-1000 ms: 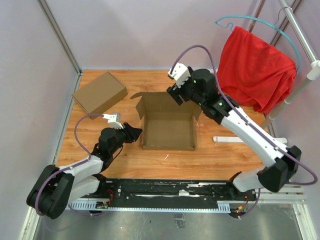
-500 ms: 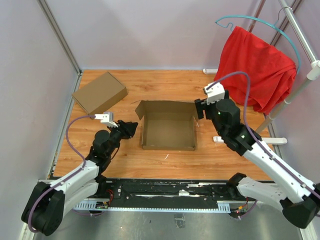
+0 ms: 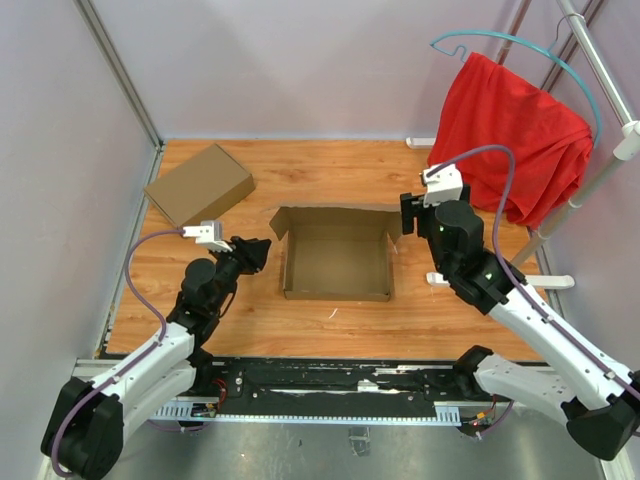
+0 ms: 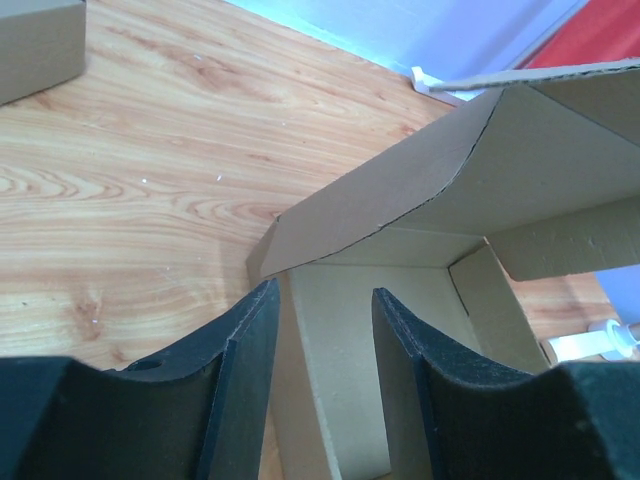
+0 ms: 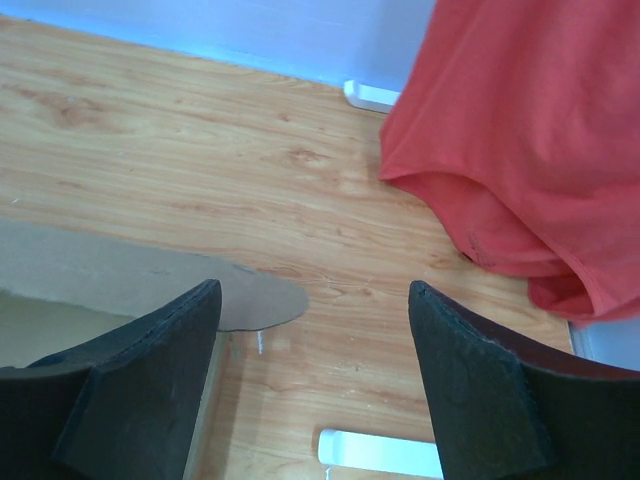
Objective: Fold the paper box
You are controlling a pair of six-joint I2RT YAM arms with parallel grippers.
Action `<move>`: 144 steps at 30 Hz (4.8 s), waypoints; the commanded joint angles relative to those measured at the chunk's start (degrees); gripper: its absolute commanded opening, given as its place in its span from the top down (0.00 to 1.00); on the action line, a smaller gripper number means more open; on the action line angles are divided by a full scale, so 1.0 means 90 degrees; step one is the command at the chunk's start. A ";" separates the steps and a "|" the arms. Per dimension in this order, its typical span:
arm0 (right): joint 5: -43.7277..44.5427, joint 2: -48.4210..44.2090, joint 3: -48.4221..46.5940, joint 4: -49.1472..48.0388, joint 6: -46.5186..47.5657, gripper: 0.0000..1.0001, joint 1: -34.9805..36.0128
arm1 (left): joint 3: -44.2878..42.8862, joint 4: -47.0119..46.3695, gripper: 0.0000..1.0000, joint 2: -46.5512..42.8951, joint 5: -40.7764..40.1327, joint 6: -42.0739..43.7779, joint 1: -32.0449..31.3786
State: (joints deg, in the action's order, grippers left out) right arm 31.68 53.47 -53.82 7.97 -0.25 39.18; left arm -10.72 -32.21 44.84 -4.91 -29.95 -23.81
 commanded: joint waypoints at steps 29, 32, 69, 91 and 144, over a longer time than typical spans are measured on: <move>-0.2166 0.1421 0.0391 0.0685 -0.2015 0.36 -0.2098 | -0.1362 -0.0373 0.56 0.1367 -0.0631 0.0294 -0.0049; -0.2285 0.1407 0.0397 0.0599 -0.2006 0.36 -0.2097 | -0.1410 -0.0389 0.56 0.1434 -0.0540 0.0283 -0.0049; -0.3834 0.1684 0.0430 -0.0624 -0.1808 0.37 -0.2097 | -0.1681 -0.0884 0.60 0.1913 0.0065 0.0279 -0.0049; -0.3982 0.1265 0.1030 -0.0429 -0.1764 0.39 -0.1972 | -0.1069 -0.0534 0.62 0.1305 0.0159 0.0126 -0.0058; -0.1516 0.2895 -0.1006 -0.0336 -0.1516 0.39 -0.2503 | -0.0600 -0.1285 0.62 0.1319 -0.2521 0.0372 -0.0059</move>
State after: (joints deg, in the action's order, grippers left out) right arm 19.53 77.38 -65.43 10.04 -10.94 18.90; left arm -15.81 -35.59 54.24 -19.03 -28.08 -23.94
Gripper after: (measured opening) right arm 0.607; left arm 0.374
